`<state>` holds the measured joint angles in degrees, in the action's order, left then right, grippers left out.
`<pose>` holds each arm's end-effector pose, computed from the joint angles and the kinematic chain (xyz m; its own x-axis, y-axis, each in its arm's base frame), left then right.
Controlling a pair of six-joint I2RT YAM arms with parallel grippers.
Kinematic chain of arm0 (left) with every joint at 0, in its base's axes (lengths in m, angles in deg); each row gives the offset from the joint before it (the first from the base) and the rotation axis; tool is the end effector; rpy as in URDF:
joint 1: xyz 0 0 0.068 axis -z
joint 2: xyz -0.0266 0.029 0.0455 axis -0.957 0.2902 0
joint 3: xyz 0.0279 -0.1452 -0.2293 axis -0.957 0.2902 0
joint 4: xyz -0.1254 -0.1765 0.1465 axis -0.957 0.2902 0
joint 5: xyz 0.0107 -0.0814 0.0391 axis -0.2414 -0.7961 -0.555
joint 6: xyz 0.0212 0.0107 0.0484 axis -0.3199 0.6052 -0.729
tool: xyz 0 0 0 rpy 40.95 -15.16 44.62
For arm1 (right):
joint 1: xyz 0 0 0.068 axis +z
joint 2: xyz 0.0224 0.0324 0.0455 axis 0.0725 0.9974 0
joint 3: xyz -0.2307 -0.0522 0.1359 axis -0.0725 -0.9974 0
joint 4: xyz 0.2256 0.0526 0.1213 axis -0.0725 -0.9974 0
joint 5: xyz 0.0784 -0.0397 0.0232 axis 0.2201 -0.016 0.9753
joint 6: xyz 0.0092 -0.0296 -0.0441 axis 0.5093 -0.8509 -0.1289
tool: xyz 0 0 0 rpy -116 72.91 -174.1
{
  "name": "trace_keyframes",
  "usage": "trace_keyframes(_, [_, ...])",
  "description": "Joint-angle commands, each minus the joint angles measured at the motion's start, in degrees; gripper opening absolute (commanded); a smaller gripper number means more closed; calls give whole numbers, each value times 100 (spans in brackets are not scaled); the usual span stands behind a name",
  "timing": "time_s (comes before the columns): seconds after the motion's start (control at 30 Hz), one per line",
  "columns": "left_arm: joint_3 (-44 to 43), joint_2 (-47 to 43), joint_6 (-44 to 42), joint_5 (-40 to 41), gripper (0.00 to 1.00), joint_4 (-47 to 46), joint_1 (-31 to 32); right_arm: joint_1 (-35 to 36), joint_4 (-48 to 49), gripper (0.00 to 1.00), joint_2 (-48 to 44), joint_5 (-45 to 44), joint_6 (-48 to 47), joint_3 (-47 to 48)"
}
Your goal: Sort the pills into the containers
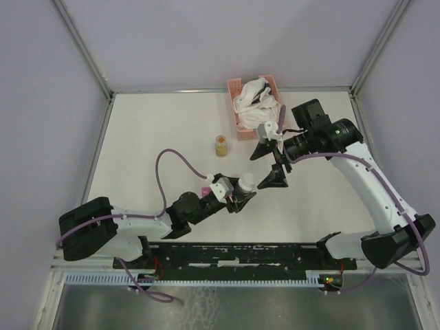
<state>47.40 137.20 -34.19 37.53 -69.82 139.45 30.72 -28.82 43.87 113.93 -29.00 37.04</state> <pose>0.1097 -0.2369 0.2251 0.0988 -0.1190 -0.9880 0.8414 0.5400 0.0191 0.2064 0.1376 0.3937 -0.1409 -0.3865 -0.9115 -0.9863 -0.0250 0.1631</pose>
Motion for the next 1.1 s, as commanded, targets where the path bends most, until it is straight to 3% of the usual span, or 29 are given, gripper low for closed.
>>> trace_keyframes(0.0, [187,-500,244,-1396,3,57,-94,-4,-4416,99,602,554,-6431,1065])
trace_keyframes(0.17, [279,-832,248,-1744,3,440,-246,194,-4447,98,360,335,-6887,777])
trace_keyframes(0.4, [154,-844,248,-2077,3,560,-331,430,-4417,93,632,639,-6513,733])
trace_keyframes(0.6, [114,-848,278,-2168,3,561,-330,543,-4206,82,828,615,-6218,682])
trace_keyframes(1.07, [105,-837,352,-2268,3,444,-330,1008,-2721,72,488,35,-4883,137])
